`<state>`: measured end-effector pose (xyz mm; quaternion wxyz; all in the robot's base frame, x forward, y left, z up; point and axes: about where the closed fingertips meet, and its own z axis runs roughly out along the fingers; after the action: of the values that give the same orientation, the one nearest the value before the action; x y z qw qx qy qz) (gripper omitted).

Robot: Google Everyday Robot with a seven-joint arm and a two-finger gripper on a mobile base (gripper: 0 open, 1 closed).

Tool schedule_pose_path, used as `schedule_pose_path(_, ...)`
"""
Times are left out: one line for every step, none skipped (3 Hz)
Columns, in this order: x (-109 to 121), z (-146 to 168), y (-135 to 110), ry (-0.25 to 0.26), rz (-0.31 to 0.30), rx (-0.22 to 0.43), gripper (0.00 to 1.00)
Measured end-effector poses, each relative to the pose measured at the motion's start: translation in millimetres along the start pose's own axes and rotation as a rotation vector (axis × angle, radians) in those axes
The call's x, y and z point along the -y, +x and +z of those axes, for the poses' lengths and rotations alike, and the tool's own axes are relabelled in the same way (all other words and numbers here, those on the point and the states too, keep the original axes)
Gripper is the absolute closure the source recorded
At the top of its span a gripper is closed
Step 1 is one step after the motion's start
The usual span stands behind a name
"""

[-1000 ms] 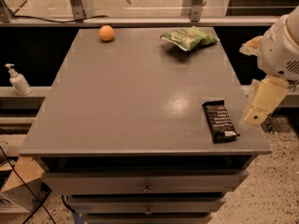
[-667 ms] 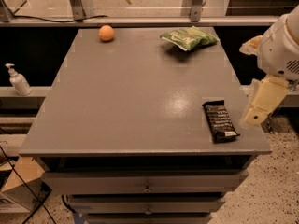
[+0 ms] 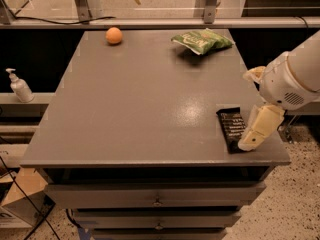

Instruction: Move rxbar chocolate near orange

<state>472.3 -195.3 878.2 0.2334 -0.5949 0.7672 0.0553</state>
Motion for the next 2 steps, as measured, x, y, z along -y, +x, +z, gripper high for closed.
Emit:
schedule_pose_path(0.9,26.1,5.8,-0.011,0.018,0.055,0.0)
schedule_pose_path(-0.4,50.4,12.4,-0.035,0.04,0.082,0.0)
